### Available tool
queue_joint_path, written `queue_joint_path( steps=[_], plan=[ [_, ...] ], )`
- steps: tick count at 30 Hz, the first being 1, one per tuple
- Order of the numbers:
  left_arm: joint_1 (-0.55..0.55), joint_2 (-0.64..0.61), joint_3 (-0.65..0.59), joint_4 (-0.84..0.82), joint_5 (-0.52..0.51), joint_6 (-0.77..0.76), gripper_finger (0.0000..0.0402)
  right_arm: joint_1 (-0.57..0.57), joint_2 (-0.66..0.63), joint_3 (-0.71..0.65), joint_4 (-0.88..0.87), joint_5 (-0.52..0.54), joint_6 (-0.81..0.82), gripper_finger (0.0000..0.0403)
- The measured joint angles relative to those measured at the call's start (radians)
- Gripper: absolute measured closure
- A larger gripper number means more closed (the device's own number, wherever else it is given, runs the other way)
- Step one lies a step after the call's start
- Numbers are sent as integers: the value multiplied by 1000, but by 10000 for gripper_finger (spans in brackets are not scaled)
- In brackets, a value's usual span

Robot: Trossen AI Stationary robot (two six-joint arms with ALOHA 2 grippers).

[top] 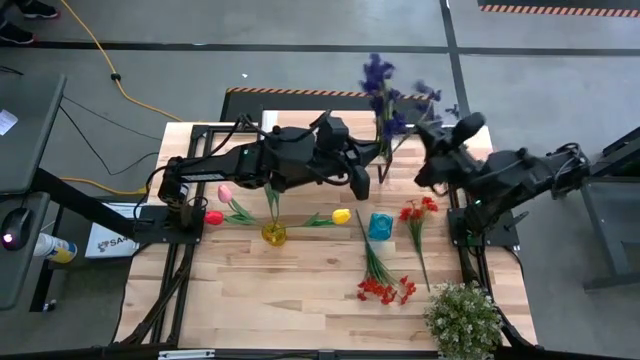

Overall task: Pick and place flowers into a vace then onto a shelf
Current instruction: Put the purple flowers into the blue vase

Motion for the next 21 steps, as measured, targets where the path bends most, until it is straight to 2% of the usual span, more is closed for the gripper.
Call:
queue_joint_path(
  steps=[10,14,21],
  plan=[
    [-8,58,-1,82,49,7,368,-47,-108,0,-1,23,158,390],
    [-4,81,0,109,50,8,368,-45,-104,2,-1,27,197,391],
    [2,79,-1,139,56,35,368,-20,-56,2,0,3,165,392]
  ],
)
